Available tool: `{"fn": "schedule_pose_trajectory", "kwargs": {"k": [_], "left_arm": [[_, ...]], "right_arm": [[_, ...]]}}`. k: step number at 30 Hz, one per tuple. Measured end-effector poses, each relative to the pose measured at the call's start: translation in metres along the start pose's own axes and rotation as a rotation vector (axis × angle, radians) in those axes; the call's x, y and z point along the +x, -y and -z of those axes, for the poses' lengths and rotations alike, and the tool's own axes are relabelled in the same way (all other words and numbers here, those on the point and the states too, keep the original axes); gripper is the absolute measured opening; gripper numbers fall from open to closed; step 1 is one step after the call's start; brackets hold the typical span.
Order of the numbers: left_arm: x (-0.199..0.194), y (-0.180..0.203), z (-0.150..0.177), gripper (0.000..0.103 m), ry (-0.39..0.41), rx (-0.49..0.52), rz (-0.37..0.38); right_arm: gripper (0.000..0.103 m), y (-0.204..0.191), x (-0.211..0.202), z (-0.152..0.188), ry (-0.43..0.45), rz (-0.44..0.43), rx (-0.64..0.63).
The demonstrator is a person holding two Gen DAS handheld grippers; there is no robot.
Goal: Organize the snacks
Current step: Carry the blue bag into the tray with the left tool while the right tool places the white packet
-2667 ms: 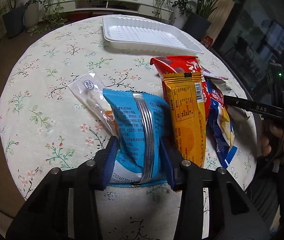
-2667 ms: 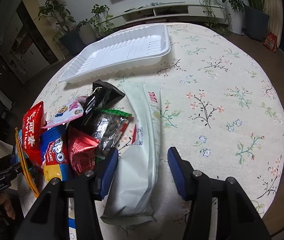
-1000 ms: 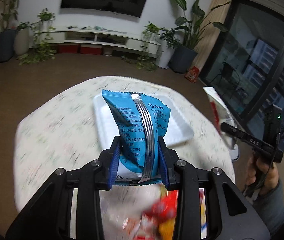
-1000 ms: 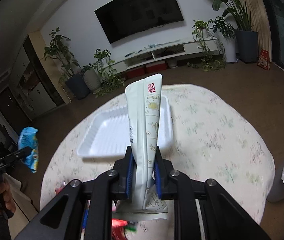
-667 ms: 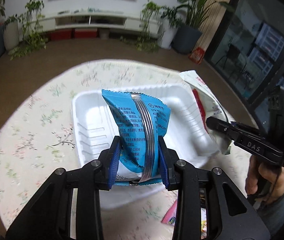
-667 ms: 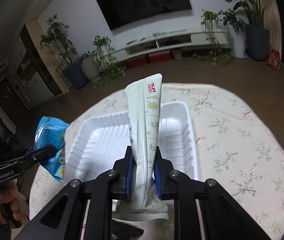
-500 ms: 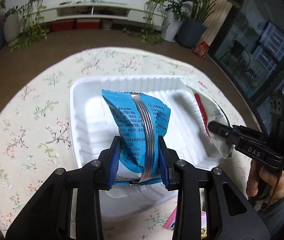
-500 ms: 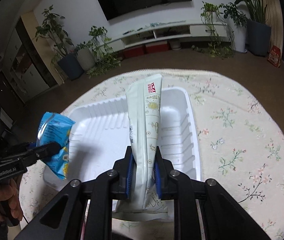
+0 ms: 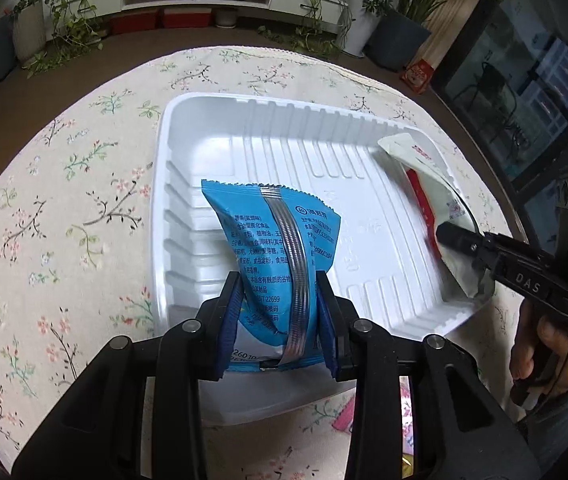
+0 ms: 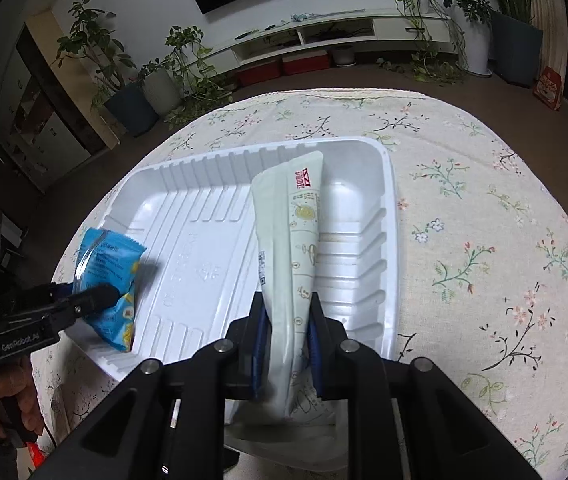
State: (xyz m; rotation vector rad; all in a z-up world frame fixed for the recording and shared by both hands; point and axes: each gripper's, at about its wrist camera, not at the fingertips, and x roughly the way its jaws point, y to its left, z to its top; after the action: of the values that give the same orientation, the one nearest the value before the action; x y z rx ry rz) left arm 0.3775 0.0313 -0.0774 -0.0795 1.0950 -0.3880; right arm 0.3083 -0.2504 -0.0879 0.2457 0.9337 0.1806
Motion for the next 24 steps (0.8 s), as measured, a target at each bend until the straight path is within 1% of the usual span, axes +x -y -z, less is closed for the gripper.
{"fn": "schedule_pose_trajectory", "kwargs": {"k": [4, 8, 15, 20, 22, 24], "left_arm": [[-0.003, 0.005, 0.007, 0.033, -0.008, 0.007, -0.003], [-0.002, 0.005, 0.011, 0.033, -0.014, 0.002, 0.005], [0.001, 0.003, 0.009, 0.035, -0.008, 0.006, -0.004], [0.0, 0.006, 0.01, 0.035, 0.002, 0.01, -0.021], [0.0, 0.006, 0.01, 0.038, 0.006, 0.006, -0.029], [0.0, 0.006, 0.009, 0.044, 0.009, 0.003, -0.038]], "right_arm": [[0.02, 0.006, -0.003, 0.002, -0.003, 0.01, -0.002], [0.02, 0.005, -0.007, 0.001, -0.004, 0.017, -0.018], [0.02, 0.01, -0.005, -0.004, -0.001, 0.006, 0.001], [0.021, 0.008, -0.002, -0.004, -0.002, 0.016, -0.014], [0.024, 0.007, 0.0, -0.003, -0.005, 0.03, -0.023], [0.027, 0.005, 0.0, -0.002, -0.002, 0.037, -0.029]]}}
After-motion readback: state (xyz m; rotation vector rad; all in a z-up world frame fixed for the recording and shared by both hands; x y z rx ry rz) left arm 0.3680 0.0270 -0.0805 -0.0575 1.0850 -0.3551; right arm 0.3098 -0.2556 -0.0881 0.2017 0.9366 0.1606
